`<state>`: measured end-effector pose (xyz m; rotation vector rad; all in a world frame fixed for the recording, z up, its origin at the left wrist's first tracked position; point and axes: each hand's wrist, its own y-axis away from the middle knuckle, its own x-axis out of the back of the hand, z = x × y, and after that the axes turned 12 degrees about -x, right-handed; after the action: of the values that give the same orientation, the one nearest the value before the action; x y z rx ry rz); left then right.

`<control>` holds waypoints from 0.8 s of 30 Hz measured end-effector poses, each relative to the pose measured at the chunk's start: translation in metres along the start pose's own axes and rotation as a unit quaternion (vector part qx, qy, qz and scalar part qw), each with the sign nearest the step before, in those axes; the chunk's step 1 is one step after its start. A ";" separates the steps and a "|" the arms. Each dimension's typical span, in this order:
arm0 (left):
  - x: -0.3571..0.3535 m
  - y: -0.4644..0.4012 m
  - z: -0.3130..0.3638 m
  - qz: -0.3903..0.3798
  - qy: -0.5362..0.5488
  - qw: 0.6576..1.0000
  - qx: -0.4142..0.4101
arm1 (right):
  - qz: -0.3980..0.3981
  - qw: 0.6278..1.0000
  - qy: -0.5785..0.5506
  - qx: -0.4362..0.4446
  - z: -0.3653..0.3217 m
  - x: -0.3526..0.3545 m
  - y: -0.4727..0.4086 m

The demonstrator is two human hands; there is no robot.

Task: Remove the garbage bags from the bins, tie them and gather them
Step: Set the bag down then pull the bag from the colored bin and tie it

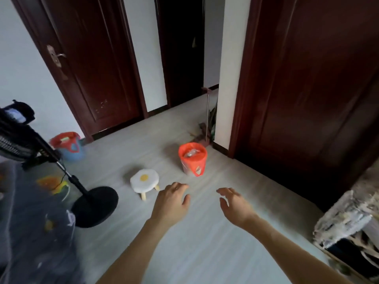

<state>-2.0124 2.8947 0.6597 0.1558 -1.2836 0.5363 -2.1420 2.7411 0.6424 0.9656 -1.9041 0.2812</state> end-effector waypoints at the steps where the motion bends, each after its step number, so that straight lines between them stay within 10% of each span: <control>1: 0.000 -0.017 -0.015 0.002 0.009 1.000 0.005 | -0.003 1.000 -0.003 -0.007 -0.007 0.000 -0.021; 24: -0.081 -0.573 -0.374 -0.104 0.140 0.981 0.088 | -0.054 0.961 -0.153 -0.224 -0.102 -0.023 -0.670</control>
<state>-1.4369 2.5237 0.5790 0.3468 -0.9328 0.4718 -1.5852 2.3657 0.5460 0.8292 -2.0574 -0.3744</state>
